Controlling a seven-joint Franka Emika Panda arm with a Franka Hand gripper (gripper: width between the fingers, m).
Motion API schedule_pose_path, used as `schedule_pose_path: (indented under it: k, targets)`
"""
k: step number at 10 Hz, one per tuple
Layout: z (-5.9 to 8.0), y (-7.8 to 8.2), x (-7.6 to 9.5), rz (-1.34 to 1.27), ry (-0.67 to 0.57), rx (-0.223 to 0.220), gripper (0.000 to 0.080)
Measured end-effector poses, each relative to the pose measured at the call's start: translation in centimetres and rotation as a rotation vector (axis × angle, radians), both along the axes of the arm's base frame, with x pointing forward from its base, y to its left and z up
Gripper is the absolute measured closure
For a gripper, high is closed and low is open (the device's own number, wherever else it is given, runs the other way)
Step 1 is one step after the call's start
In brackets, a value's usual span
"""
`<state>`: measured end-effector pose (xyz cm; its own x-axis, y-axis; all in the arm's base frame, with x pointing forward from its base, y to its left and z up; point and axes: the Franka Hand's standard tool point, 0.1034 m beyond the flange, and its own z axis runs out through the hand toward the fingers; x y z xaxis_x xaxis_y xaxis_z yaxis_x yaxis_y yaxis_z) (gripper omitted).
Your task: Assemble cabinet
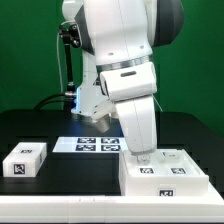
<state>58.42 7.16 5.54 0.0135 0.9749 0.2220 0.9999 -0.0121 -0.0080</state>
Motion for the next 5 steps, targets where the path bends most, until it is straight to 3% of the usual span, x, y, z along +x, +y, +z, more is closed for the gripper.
schedule_pose_path:
  k: [1,2,3,4,5]
  targets:
    - [0.2,0.0,0.1,-0.005,-0.004,-0.001,0.0547]
    - [1.3,-0.3,-0.1,-0.014,-0.015,-0.014,0.0547]
    - [2.2,-0.4,-0.8,-0.021,-0.02,-0.031,0.0346]
    - [2.6,-0.4,-1.8,-0.029,-0.024,-0.043,0.0222]
    - [2.6,-0.3,-2.6,-0.041,-0.022,-0.049,0.0222]
